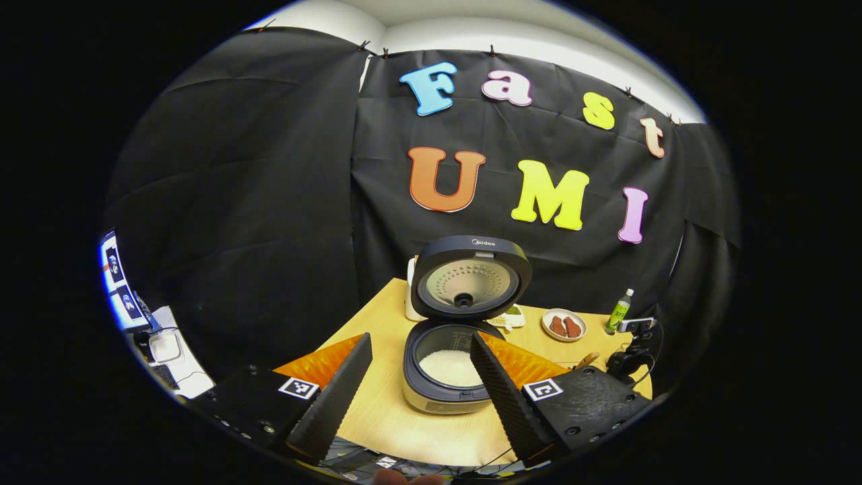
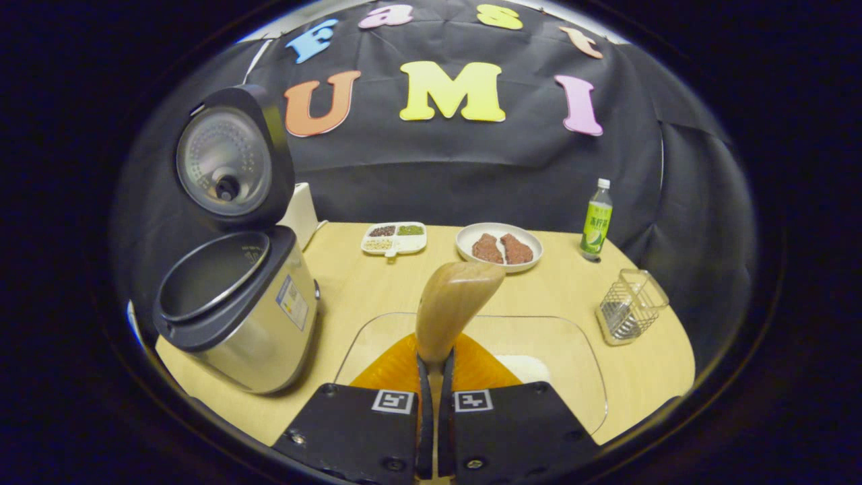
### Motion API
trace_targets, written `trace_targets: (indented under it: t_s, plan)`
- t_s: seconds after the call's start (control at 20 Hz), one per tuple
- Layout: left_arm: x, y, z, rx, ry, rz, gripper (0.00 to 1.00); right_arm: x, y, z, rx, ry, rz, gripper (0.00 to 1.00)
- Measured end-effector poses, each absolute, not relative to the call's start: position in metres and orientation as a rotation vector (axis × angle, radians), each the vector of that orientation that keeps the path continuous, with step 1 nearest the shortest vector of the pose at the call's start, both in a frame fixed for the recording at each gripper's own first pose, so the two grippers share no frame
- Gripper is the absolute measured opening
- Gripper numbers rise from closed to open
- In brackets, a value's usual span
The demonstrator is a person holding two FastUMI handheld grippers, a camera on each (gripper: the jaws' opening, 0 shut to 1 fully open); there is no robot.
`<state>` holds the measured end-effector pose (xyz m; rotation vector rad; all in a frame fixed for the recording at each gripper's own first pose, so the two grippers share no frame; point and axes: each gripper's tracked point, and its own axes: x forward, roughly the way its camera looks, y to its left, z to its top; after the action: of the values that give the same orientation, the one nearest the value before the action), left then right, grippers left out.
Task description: Close the left gripper, press the button to open the rice cooker; take a wooden spoon from the chopstick holder with the right hand, scoop a spoonful of rice and pour it into the rice cooker, then put the wooden spoon back into the chopstick holder.
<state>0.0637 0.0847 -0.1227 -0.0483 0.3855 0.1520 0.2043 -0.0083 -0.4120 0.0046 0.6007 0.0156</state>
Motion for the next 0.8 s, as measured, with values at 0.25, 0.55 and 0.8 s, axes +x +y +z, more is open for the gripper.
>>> trace_targets:
  t_s: [0.25, 0.55, 0.8]
  plan:
    - [0.06, 0.084, -0.123, -0.047, 0.391, 0.163, 0.95, 0.199, -0.001, -0.408, 0.221, 0.654, 0.013, 0.08]
    - [0.062, 0.068, -0.122, -0.048, 0.394, 0.155, 0.95, 0.193, -0.004, -0.405, 0.476, 0.726, 0.002, 0.08]
    - [0.067, 0.047, -0.125, -0.046, 0.401, 0.129, 0.95, 0.189, -0.029, -0.406, 0.69, 0.742, -0.013, 0.08]
